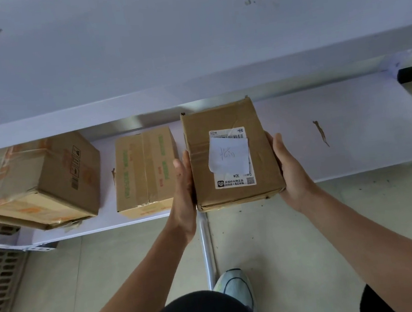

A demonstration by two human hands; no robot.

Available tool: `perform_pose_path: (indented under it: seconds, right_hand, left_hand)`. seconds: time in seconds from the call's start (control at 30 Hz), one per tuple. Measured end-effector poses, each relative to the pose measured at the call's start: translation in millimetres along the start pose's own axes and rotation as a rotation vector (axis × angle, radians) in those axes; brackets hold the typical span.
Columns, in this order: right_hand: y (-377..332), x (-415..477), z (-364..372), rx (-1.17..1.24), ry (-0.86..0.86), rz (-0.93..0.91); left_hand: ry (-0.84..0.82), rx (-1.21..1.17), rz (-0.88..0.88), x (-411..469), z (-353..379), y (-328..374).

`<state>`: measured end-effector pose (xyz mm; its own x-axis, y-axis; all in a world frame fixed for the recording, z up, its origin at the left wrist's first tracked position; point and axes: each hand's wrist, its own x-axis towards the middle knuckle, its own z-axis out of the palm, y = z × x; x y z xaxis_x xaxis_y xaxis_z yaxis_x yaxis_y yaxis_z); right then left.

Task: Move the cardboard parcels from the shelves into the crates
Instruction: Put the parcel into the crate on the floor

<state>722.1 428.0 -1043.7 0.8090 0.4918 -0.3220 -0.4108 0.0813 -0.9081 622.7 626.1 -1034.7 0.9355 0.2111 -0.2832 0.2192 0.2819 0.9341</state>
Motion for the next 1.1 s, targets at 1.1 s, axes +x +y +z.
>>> perform_pose_path:
  seconds: [1.1]
  right_hand:
    - [-327, -366, 277, -0.127, -0.181, 0.325]
  left_hand:
    - [0.477, -0.138, -0.273, -449, 31, 397]
